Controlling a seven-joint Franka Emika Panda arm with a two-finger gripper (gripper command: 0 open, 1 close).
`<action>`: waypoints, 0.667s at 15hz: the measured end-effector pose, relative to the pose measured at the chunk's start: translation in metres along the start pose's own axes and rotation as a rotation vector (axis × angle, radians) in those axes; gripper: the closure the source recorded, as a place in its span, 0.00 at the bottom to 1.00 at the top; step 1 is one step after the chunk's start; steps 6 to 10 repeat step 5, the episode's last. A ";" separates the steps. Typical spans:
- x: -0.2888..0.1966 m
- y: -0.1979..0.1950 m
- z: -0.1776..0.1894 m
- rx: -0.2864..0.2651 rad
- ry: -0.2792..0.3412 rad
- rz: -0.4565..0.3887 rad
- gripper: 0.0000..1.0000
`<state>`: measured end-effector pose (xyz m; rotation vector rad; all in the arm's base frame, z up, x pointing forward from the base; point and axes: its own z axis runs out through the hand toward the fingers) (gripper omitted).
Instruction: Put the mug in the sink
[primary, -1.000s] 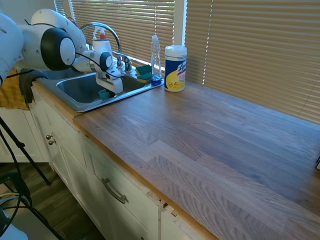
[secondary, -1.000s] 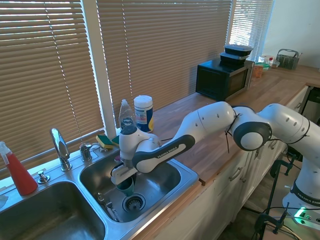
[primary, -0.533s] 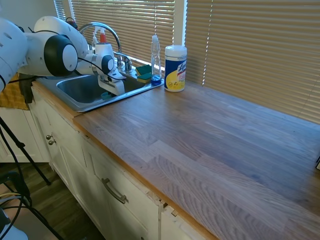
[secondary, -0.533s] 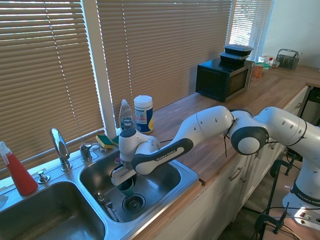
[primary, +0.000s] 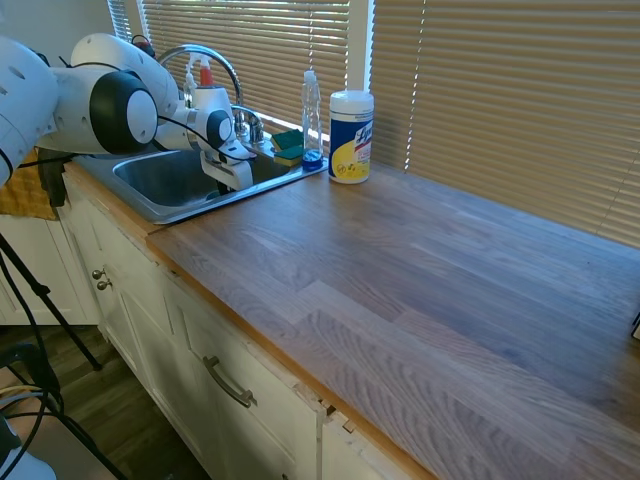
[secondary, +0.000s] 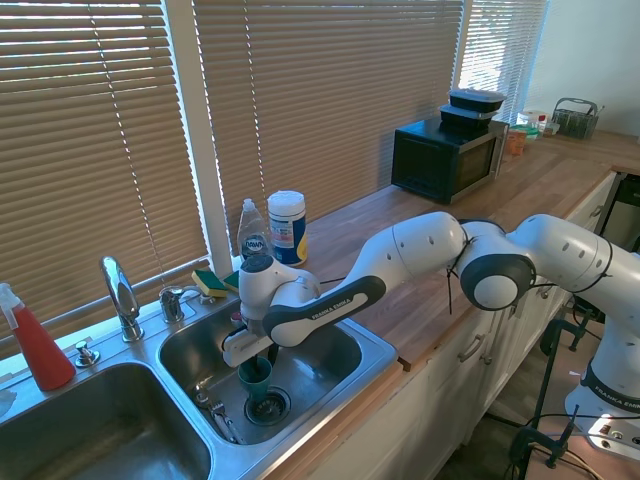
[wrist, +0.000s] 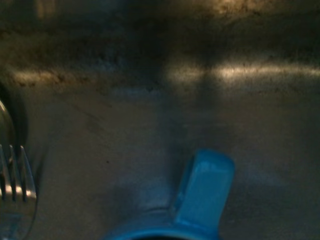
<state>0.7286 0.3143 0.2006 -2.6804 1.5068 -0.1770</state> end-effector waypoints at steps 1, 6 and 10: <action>0.003 -0.002 -0.011 0.010 0.007 0.004 0.00; 0.010 0.000 -0.058 0.019 0.023 0.013 0.00; 0.010 0.000 -0.058 0.019 0.023 0.013 0.00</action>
